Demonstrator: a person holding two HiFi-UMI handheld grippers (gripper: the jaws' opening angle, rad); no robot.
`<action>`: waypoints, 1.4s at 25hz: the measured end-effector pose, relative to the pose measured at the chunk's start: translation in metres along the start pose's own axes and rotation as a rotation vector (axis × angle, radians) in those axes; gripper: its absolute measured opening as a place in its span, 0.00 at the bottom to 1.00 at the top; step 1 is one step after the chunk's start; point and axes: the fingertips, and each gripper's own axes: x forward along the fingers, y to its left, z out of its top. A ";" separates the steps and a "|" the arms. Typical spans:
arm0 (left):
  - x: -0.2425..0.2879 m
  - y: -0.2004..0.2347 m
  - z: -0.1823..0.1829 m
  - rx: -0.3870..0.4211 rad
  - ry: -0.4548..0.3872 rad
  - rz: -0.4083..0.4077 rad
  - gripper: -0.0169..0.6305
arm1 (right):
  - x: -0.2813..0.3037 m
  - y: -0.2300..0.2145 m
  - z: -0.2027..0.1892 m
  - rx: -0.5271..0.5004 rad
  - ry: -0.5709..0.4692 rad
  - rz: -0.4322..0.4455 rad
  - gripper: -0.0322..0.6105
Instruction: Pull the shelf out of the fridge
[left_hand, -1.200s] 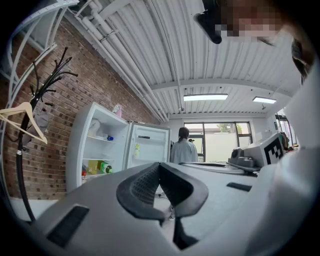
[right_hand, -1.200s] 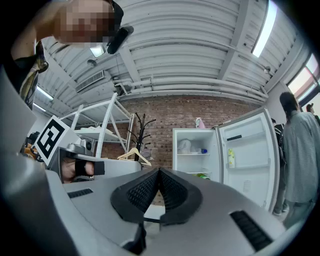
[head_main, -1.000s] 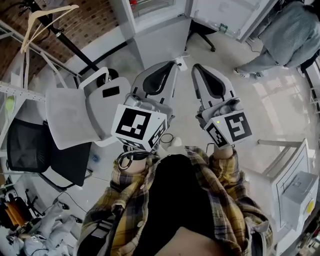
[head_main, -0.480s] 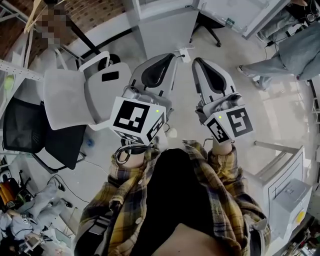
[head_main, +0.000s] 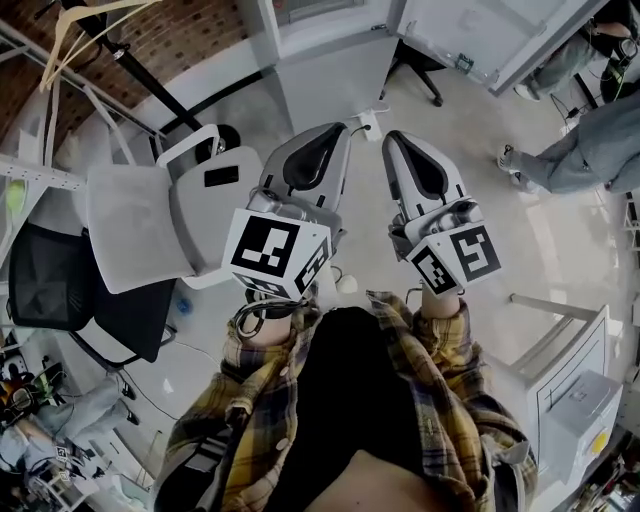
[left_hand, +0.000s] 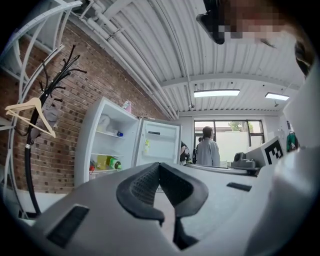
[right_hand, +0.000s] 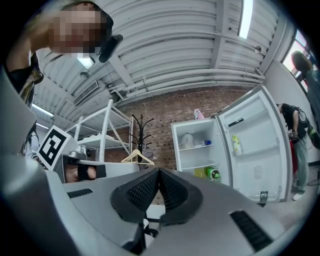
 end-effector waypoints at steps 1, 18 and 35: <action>0.008 0.008 0.001 -0.003 0.000 -0.006 0.03 | 0.010 -0.005 -0.001 0.000 0.000 -0.005 0.08; 0.124 0.155 0.020 -0.011 0.026 -0.103 0.03 | 0.183 -0.076 -0.006 0.060 -0.027 -0.098 0.08; 0.261 0.188 0.014 -0.036 0.038 -0.044 0.03 | 0.248 -0.205 -0.006 0.098 -0.008 -0.038 0.08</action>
